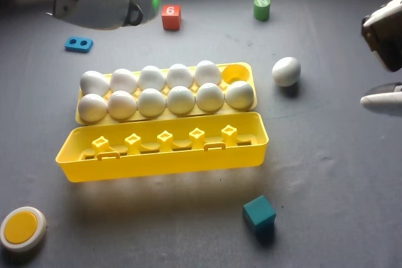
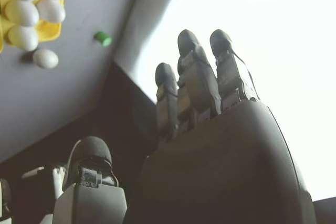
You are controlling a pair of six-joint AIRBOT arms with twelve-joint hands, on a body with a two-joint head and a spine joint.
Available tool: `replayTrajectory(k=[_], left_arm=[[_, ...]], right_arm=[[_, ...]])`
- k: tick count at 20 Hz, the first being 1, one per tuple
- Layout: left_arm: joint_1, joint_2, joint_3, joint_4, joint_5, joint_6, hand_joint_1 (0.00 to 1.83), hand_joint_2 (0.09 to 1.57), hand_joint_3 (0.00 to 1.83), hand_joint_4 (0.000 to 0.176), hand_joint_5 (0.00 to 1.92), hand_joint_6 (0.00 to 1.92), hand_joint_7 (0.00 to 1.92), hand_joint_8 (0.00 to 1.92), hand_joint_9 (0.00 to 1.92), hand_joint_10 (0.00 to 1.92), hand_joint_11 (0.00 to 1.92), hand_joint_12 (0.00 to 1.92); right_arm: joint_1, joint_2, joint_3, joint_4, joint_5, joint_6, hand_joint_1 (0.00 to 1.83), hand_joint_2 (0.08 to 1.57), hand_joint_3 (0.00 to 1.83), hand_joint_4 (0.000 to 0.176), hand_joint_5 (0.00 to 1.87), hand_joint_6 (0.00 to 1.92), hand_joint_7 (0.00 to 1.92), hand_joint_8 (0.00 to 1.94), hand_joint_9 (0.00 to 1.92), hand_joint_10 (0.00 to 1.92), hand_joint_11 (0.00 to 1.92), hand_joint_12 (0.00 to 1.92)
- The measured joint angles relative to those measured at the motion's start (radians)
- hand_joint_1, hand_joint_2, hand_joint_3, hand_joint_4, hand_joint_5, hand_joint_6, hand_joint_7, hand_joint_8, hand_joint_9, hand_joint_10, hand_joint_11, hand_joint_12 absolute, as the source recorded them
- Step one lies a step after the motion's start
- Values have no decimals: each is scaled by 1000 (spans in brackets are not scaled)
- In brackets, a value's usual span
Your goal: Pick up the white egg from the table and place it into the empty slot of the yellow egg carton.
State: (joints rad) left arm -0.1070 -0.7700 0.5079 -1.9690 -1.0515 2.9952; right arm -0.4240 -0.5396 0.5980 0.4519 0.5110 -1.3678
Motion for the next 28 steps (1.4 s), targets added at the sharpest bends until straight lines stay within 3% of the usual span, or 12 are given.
replayTrajectory(k=[2,3,4,8,19,21,23,24,26,27,28], left_arm=[[0,0,0,0,0,0,0,1027,281,0,32,12,23,14,1,7,0,0],[0,0,0,-3,-1,0,0,1140,55,0,47,1,35,1,4,1,0,0],[0,0,0,-4,-2,0,0,1147,33,0,46,0,31,0,0,0,0,0],[0,0,0,-4,3,0,0,1155,27,0,30,0,12,0,0,0,0,0],[0,0,0,-1,3,0,0,1156,15,0,17,1,20,2,0,0,0,0],[0,0,0,-1,0,0,0,1160,16,0,19,3,24,4,0,0,0,0],[0,0,0,0,1,0,0,1164,16,0,17,2,24,4,0,0,0,0],[0,0,0,0,0,0,0,1168,16,0,7,0,20,1,0,0,0,0],[0,0,0,0,2,0,0,1168,16,0,7,0,20,1,0,0,0,0],[0,0,0,0,5,0,0,1173,17,0,28,9,39,9,6,3,0,0],[0,0,0,0,5,0,0,1177,18,0,26,7,37,7,4,1,0,0]], right_arm=[[0,0,0,0,0,0,23,1184,112,0,103,54,74,53,54,59,0,237],[-1,0,0,0,-3,-7,13,1233,20,0,111,11,80,9,62,14,0,178],[-1,0,0,5,-8,-6,1,1238,10,0,114,6,82,5,63,7,0,191],[-1,0,0,-1,3,-8,0,1250,1,0,89,1,58,0,42,0,0,135],[6,-22,26,0,-11,-33,148,1211,0,0,139,4,105,2,83,1,0,274],[23,-39,45,0,-21,-34,198,1197,0,0,144,3,108,1,87,2,0,271],[29,-66,70,0,-39,-46,121,1162,0,0,89,0,24,0,9,0,0,140],[32,-129,114,0,-74,-114,185,1049,2,5,136,9,49,6,7,0,0,207],[29,-175,146,-1,-77,-137,185,1049,2,5,136,9,49,6,7,0,0,207],[21,-204,171,-2,-77,-143,169,932,0,53,148,6,9,0,1,0,0,131],[21,-220,188,-3,-82,-150,233,876,0,95,316,25,1,0,0,0,0,40]])
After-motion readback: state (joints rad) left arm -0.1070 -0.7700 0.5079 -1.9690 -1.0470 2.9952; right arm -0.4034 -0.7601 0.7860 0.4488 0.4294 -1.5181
